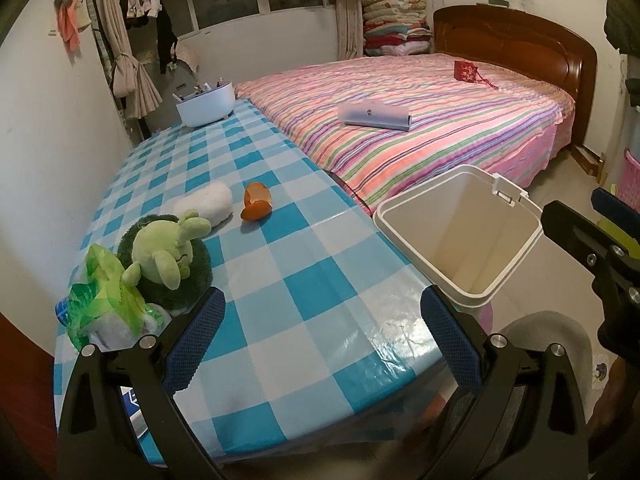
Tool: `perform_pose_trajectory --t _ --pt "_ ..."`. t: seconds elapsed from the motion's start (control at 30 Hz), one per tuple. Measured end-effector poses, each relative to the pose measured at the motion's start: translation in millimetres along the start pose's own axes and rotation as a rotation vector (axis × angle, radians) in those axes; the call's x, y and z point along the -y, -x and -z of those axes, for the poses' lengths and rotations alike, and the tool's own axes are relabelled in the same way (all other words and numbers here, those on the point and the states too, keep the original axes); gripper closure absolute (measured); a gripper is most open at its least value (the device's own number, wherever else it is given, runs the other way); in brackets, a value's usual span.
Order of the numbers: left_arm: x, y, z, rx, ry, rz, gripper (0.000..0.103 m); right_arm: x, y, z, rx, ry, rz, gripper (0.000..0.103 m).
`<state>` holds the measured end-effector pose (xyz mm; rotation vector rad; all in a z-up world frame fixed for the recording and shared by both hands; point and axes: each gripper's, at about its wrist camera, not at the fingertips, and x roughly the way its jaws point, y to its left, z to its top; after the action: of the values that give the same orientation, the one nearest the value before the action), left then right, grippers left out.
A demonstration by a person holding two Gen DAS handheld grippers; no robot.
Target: Collect trash
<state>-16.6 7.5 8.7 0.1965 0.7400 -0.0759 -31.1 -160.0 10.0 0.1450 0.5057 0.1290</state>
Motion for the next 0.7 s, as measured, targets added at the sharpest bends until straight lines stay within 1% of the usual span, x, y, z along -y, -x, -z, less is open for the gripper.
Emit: perform_pose_trajectory --t 0.7 --pt "-9.2 -0.4 -1.5 -0.004 0.027 -0.013 0.006 0.4 -3.1 -4.2 -0.015 -0.008 0.0 0.007"
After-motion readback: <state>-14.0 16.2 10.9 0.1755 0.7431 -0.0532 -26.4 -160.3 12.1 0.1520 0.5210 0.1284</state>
